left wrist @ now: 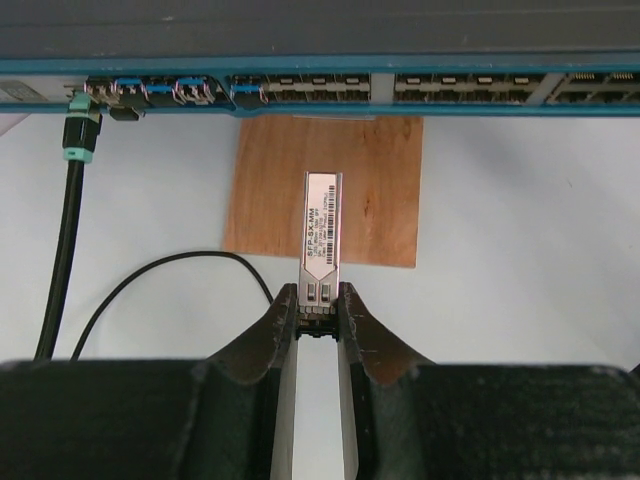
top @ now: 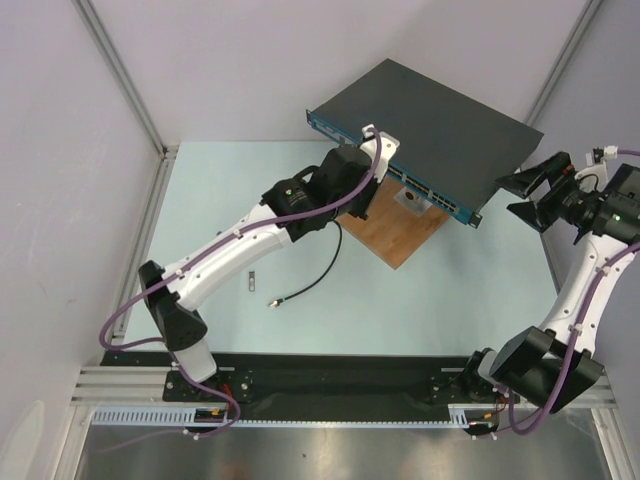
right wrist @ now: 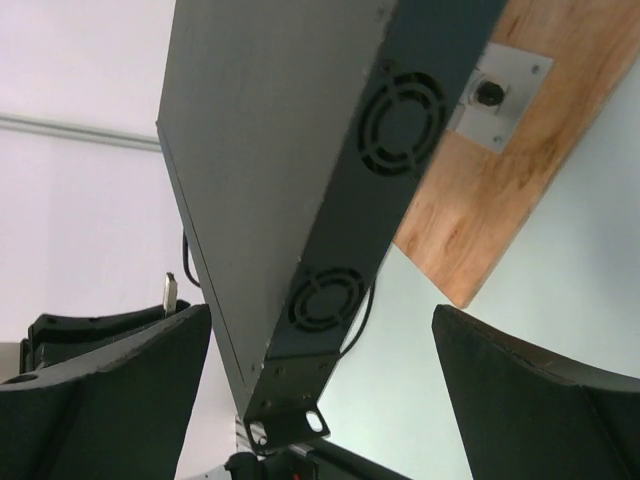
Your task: Insert the plug into the switch port
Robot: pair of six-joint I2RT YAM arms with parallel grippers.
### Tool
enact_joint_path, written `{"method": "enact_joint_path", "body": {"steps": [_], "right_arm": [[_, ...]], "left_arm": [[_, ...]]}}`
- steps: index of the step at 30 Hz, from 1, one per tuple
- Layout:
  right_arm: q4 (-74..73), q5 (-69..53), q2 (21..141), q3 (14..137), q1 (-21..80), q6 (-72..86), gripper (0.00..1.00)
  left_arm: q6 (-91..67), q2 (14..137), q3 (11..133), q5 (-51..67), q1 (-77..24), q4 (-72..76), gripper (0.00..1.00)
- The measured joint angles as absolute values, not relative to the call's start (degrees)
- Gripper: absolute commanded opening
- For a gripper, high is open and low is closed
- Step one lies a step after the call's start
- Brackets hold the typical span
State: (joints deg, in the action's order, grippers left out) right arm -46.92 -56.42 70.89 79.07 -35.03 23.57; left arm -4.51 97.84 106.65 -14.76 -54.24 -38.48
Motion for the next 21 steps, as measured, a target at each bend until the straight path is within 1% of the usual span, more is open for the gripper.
{"method": "enact_joint_path", "body": {"steps": [5, 8, 9, 11, 12, 13, 14, 16, 17, 19, 21], "right_arm": [[-42.35, -56.58, 71.79, 78.19, -31.38, 25.08, 0.96], [-39.86, -56.8, 71.81, 76.79, -30.09, 25.93, 0.88], [-39.44, -56.84, 71.81, 76.47, -29.91, 26.17, 0.82], [-38.26, -56.88, 71.99, 75.85, -29.52, 26.81, 0.76], [-37.78, -56.88, 72.07, 75.7, -29.3, 27.03, 0.71], [-37.26, -56.73, 72.14, 75.53, -28.99, 27.11, 0.68], [-36.97, -56.66, 72.14, 75.18, -28.91, 27.27, 0.62], [-36.58, -56.18, 72.14, 74.59, -28.91, 27.38, 0.58], [-36.38, -56.05, 72.14, 74.26, -28.93, 27.44, 0.53], [-35.99, -55.99, 71.94, 73.82, -28.93, 27.79, 0.5], [-35.38, -55.88, 71.57, 73.43, -28.93, 28.05, 0.42]], "left_arm": [[-4.54, 101.08, 110.93, -14.59, -53.28, -40.05, 0.0], [-4.54, 102.26, 112.46, -14.61, -52.73, -40.56, 0.0], [-4.51, 102.8, 113.21, -14.59, -52.69, -40.71, 0.0], [-4.54, 103.57, 114.13, -14.59, -52.6, -40.93, 0.0], [-4.51, 103.94, 114.54, -14.5, -52.58, -41.04, 0.0], [-4.54, 104.27, 114.8, -14.35, -52.53, -41.15, 0.0], [-4.54, 104.55, 114.96, -14.33, -52.53, -41.23, 0.0], [-4.54, 105.1, 115.28, -14.15, -52.53, -41.39, 0.0], [-4.51, 105.38, 115.48, -14.04, -52.53, -41.5, 0.0], [-4.54, 105.75, 115.72, -13.74, -52.53, -41.56, 0.0], [-4.54, 105.93, 115.72, -13.41, -52.53, -41.8, 0.0]]}}
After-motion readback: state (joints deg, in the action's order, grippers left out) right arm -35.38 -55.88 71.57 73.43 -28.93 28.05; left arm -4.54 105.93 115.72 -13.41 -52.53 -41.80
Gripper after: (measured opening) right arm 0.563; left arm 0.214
